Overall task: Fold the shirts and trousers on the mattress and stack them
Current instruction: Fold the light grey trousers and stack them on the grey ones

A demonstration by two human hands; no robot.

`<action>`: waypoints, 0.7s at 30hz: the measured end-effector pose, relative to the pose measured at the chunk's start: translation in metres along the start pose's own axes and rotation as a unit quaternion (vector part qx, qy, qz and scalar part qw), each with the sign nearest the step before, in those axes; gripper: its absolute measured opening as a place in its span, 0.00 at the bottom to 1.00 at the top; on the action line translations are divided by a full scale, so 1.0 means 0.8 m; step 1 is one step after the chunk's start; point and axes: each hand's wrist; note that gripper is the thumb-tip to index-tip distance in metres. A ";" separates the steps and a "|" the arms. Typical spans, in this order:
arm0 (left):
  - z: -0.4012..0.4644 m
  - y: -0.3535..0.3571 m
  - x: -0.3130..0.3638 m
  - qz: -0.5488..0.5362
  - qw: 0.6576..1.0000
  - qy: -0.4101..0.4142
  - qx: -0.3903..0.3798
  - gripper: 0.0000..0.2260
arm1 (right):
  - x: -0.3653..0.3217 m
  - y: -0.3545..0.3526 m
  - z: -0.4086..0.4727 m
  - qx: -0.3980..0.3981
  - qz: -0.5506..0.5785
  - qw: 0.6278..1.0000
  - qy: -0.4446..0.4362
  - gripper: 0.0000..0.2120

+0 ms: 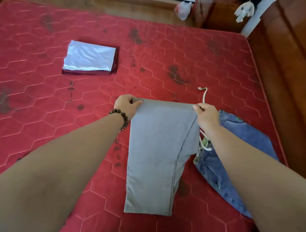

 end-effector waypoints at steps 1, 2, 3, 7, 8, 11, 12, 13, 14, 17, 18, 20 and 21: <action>0.020 0.007 0.003 -0.002 1.000 -0.003 0.002 0.10 | 0.008 0.007 0.020 -0.013 -0.008 1.000 0.005 0.14; 0.038 0.016 0.003 0.004 1.000 -0.009 0.004 0.13 | 0.019 0.016 0.036 -0.032 -0.021 0.999 0.014 0.16; 0.053 0.025 0.000 0.016 1.000 -0.023 0.003 0.15 | 0.032 0.026 0.049 -0.054 -0.038 0.997 0.025 0.18; 0.083 0.078 -0.048 0.074 0.995 -0.058 -0.021 0.19 | 0.093 0.078 0.048 -0.126 -0.100 0.987 0.022 0.22; 0.082 0.094 -0.066 0.090 0.994 -0.057 -0.032 0.19 | 0.109 0.094 0.036 -0.152 -0.114 0.982 0.000 0.23; 0.066 0.143 -0.123 0.139 0.986 -0.038 -0.083 0.20 | 0.148 0.144 -0.009 -0.218 -0.179 0.957 -0.060 0.24; 0.060 0.158 -0.141 0.178 0.979 -0.013 -0.097 0.21 | 0.159 0.161 -0.024 -0.234 -0.206 0.947 -0.073 0.24; 0.056 0.173 -0.158 0.232 0.967 0.020 -0.109 0.22 | 0.166 0.178 -0.036 -0.246 -0.230 0.938 -0.089 0.25; 0.054 0.188 -0.175 0.292 0.947 0.060 -0.116 0.23 | 0.172 0.195 -0.048 -0.251 -0.247 0.930 -0.110 0.25; 0.048 0.224 -0.210 0.417 0.884 0.169 -0.125 0.27 | 0.178 0.246 -0.071 -0.239 -0.256 0.916 -0.195 0.26; 0.047 0.233 -0.216 0.424 0.875 0.200 -0.124 0.28 | 0.180 0.262 -0.075 -0.237 -0.262 0.908 -0.224 0.27; 0.047 0.254 -0.226 0.428 0.863 0.248 -0.107 0.27 | 0.189 0.287 -0.079 -0.246 -0.272 0.894 -0.260 0.27; 0.049 0.262 -0.229 0.430 0.861 0.254 -0.095 0.25 | 0.196 0.295 -0.077 -0.247 -0.274 0.891 -0.265 0.27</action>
Point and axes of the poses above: each hand's wrist, its own z-axis towards the middle knuckle, its own y-axis out of the palm, x = y × z, and after that the axes turned 13 degrees about -y, right-handed
